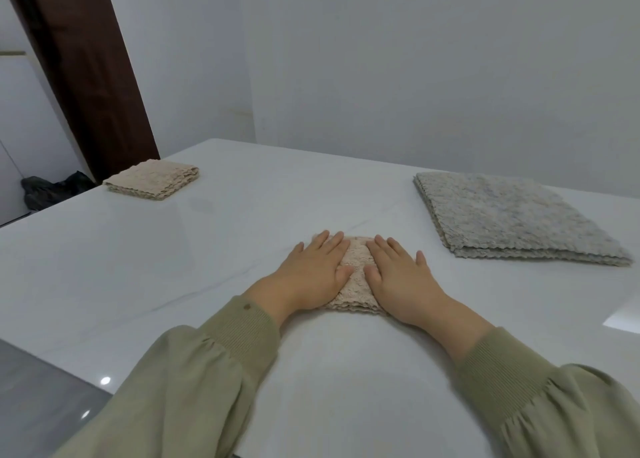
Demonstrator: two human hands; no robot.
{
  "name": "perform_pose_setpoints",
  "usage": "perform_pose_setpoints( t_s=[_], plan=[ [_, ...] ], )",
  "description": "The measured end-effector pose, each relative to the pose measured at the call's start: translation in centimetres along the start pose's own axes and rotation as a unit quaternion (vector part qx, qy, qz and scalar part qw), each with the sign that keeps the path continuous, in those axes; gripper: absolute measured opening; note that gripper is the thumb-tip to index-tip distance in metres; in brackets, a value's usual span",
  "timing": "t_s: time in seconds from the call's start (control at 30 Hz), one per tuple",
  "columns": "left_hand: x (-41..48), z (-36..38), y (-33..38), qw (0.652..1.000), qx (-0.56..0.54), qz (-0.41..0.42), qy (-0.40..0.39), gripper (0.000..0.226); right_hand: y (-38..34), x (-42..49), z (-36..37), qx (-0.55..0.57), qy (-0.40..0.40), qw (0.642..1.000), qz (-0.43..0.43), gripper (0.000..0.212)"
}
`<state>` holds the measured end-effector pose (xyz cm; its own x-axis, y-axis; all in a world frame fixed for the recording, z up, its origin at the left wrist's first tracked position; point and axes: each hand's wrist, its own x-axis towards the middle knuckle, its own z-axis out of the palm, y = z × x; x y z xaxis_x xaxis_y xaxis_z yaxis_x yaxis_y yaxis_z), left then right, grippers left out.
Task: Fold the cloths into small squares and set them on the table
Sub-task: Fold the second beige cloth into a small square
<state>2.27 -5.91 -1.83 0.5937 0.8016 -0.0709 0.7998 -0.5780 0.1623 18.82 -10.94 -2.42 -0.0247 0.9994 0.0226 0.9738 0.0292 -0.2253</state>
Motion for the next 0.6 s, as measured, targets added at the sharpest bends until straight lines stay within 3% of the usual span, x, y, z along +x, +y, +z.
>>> perform_pose_setpoints(
  t_s=[0.17,0.37,0.47,0.6],
  plan=[
    [-0.1,0.3,0.0,0.999,-0.032,0.003,0.034,0.056,-0.1,0.0,-0.2,0.011,0.010,1.000,-0.001,0.054],
    [-1.8,0.1,-0.1,0.969,-0.050,0.115,0.211,0.044,0.2,-2.2,-0.6,0.103,0.139,0.985,-0.012,0.045],
    [-3.7,0.1,0.3,0.957,-0.041,0.164,0.236,0.037,-0.1,-4.4,-0.8,0.107,0.158,0.982,0.007,0.040],
    [-5.0,0.5,-0.1,0.961,0.008,0.176,0.214,0.029,-0.3,-6.8,-0.2,0.071,0.134,0.988,-0.024,0.038]
  ],
)
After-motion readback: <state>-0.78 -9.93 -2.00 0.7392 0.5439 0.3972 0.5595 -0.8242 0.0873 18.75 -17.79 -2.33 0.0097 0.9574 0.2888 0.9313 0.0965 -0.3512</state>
